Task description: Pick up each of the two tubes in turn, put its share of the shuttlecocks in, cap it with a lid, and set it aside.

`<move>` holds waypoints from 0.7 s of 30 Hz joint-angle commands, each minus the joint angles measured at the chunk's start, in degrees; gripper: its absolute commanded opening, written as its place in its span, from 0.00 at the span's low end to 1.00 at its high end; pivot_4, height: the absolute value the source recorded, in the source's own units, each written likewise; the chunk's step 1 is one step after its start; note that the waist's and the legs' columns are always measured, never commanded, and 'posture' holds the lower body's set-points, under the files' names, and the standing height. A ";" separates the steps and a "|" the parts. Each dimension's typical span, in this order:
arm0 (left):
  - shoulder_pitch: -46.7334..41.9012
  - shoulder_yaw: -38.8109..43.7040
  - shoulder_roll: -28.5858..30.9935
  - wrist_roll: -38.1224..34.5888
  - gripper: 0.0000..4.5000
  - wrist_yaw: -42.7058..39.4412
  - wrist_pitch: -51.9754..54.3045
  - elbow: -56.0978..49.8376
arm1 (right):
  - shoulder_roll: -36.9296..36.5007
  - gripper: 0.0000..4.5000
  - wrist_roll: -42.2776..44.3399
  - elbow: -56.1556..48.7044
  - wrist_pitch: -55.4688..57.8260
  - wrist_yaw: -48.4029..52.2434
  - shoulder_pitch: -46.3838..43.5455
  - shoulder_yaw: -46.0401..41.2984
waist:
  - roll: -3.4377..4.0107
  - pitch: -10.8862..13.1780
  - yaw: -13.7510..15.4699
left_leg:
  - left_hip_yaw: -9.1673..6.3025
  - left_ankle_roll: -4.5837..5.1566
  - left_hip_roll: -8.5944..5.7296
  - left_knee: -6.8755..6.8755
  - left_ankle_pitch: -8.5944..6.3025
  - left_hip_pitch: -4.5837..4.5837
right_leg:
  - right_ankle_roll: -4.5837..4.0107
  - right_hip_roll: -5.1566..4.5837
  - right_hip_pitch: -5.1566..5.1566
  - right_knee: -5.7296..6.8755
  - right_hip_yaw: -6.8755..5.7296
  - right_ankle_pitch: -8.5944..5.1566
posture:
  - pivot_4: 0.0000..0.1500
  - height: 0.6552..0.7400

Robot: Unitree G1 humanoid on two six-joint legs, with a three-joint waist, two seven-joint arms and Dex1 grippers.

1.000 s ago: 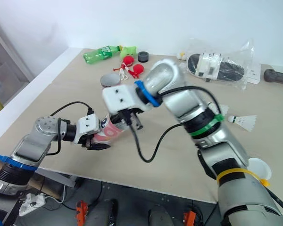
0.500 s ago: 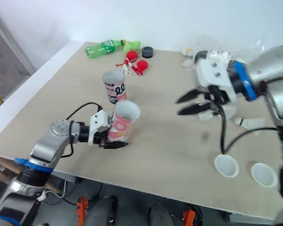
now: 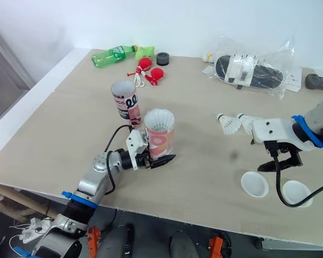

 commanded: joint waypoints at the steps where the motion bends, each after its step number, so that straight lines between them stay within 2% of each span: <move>1: 0.25 -0.37 -0.55 0.98 0.73 0.58 -4.71 3.85 | 0.11 0.99 -1.76 0.76 -0.93 2.40 1.55 -0.13 | 0.09 0.00 -0.10 | 0.01 -0.01 0.00 0.00 0.03 0.02 | 0.01 0.01 0.00 0.02 0.03 0.02 | 1.00 1.00; 7: 0.99 -1.79 -0.66 2.43 0.73 0.00 -9.04 9.17 | 6.33 0.99 -6.56 4.08 0.88 0.58 1.00 0.96 | 0.18 -0.05 -0.06 | -0.01 -0.07 -0.01 -0.01 0.08 0.16 | 0.03 0.03 0.14 0.03 0.04 0.05 | 1.00 1.00; 13: 1.61 -1.29 -0.86 2.28 0.73 0.14 -11.04 11.21 | 8.55 0.99 -9.95 4.79 1.23 -1.56 3.47 1.40 | 0.28 -0.12 -0.05 | 0.00 -0.07 -0.03 -0.01 0.08 0.41 | 0.04 0.01 0.38 0.03 0.05 0.05 | 1.00 1.00; 15: 2.04 -1.07 -1.00 2.00 0.73 0.18 -11.69 11.71 | 9.04 0.88 -10.68 5.30 0.83 -2.04 4.29 1.46 | 0.20 -0.16 -0.05 | 0.00 -0.08 -0.02 -0.02 0.08 0.64 | 0.05 0.02 0.63 0.02 0.04 0.04 | 1.00 1.00; 16: 2.21 -0.92 -1.14 1.87 0.73 0.30 -11.90 12.08 | 9.34 0.86 -11.09 5.65 0.54 -2.27 4.60 1.47 | 0.19 -0.16 -0.06 | 0.00 -0.08 -0.02 -0.02 0.08 0.72 | 0.05 0.02 0.71 0.02 0.04 0.04 | 1.00 1.00; 18: 2.65 -0.70 -1.38 1.75 0.73 0.52 -12.28 12.65 | 9.96 0.68 -11.35 6.05 0.42 -2.26 5.24 1.23 | 0.15 -0.20 -0.02 | 0.00 -0.08 -0.02 -0.03 0.07 1.04 | 0.06 0.00 1.04 -0.02 0.03 0.02 | 1.00 1.00; 21: 2.95 -0.60 -1.49 1.78 0.73 0.49 -12.39 13.05 | 10.66 0.50 -11.31 6.41 0.39 -1.92 5.71 0.77 | -0.02 -0.38 -0.02 | -0.05 -0.08 0.01 -0.03 0.07 1.10 | 0.05 0.03 1.13 -0.02 -0.01 0.01 | 1.00 1.00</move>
